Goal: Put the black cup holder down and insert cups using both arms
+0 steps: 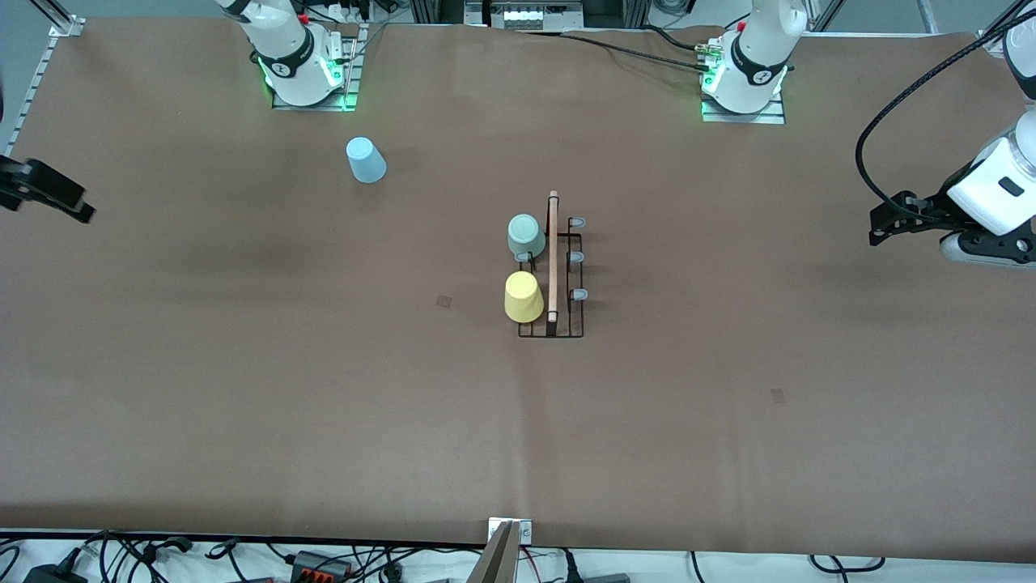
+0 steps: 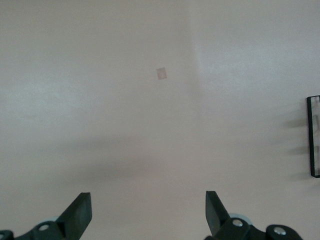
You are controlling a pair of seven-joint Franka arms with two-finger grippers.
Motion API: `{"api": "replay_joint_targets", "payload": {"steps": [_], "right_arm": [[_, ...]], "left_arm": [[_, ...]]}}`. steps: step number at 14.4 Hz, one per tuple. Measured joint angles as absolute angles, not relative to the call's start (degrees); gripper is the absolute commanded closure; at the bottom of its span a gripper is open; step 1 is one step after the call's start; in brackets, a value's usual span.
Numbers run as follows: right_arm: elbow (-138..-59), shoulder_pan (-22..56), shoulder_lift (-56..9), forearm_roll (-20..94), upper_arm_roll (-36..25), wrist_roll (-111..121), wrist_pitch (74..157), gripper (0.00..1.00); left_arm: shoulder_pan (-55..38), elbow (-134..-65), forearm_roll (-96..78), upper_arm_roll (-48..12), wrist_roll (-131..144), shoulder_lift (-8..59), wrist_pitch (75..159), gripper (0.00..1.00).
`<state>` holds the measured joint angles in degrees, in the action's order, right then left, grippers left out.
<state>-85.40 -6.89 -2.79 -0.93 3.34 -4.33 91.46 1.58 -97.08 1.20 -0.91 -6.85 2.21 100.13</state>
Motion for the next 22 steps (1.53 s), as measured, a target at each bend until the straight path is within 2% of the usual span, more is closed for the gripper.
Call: {"api": "replay_joint_targets", "payload": {"steps": [5, 8, 10, 22], "right_arm": [[-85.4, -5.1, -3.9, -1.4, 3.1, -3.2, 88.0, 0.0], [-85.2, -0.6, -2.5, -1.7, -2.2, -3.2, 86.3, 0.0], [-85.2, 0.3, -1.6, -1.7, -3.6, -3.2, 85.8, 0.0], [-85.2, 1.5, -1.5, 0.7, -3.7, -3.3, 84.6, 0.0]], "left_arm": [[1.6, -97.1, 1.2, -0.9, -6.9, 2.2, 100.1, 0.0], [1.6, -97.1, 1.2, -0.9, -6.9, 2.2, 99.8, 0.0], [1.6, -97.1, 1.2, -0.9, -6.9, 2.2, 99.8, 0.0], [1.6, -97.1, 1.2, -0.9, -6.9, 2.2, 99.8, 0.0]]}}
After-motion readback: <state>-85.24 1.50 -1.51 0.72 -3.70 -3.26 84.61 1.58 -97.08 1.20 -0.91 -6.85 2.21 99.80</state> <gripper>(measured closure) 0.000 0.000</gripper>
